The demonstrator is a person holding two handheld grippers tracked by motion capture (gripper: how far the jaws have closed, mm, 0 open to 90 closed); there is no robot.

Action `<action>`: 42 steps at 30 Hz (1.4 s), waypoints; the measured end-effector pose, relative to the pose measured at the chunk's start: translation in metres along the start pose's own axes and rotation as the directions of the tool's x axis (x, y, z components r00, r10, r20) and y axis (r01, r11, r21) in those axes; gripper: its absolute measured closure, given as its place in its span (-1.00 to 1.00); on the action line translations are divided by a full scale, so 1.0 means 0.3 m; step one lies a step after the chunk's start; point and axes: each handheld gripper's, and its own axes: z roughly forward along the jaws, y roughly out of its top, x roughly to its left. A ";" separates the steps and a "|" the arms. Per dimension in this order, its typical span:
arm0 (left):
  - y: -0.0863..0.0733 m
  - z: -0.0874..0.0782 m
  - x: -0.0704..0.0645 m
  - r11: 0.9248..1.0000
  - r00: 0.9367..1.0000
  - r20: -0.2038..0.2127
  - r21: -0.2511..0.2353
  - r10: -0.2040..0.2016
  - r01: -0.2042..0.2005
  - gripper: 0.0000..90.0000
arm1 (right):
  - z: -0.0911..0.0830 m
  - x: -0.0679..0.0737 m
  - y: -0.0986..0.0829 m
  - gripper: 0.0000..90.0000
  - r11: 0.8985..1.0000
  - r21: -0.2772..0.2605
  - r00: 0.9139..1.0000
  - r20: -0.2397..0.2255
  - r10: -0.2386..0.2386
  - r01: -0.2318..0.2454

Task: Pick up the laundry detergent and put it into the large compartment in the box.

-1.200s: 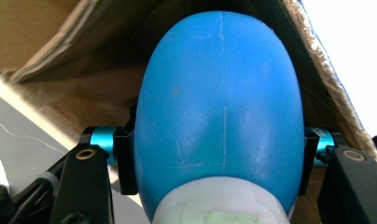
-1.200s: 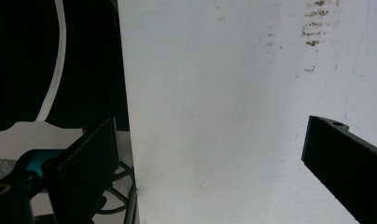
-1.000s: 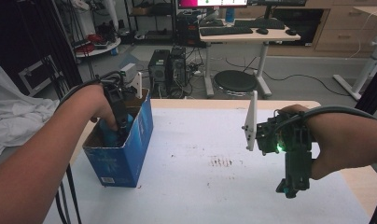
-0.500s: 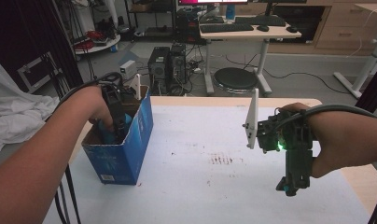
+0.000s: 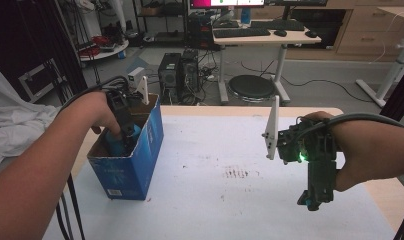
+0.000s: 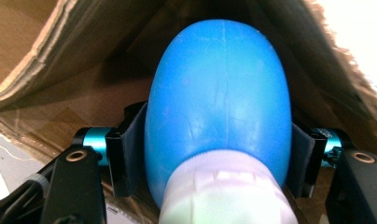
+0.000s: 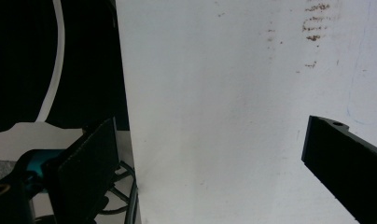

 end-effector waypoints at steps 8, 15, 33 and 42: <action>-0.010 -0.036 -0.002 1.000 1.000 -0.023 -0.017 -0.003 0.003 -0.34 | -0.007 0.002 -0.005 -0.93 1.000 -0.001 1.000 0.001 0.001 -0.001; -0.025 -0.089 -0.001 1.000 1.000 -0.030 -0.023 0.009 -0.010 -0.41 | -0.012 -0.004 -0.008 -0.93 1.000 -0.004 1.000 0.001 0.003 -0.003; -0.010 -0.194 -0.061 0.990 0.992 -0.055 -0.078 0.114 -0.118 -0.80 | -0.022 -0.007 0.005 -0.93 1.000 0.004 1.000 0.000 -0.005 0.005; 0.018 -0.226 -0.118 0.974 0.977 -0.045 -0.078 0.208 -0.211 -0.82 | -0.019 -0.010 0.010 -0.93 1.000 0.008 1.000 -0.003 -0.006 0.006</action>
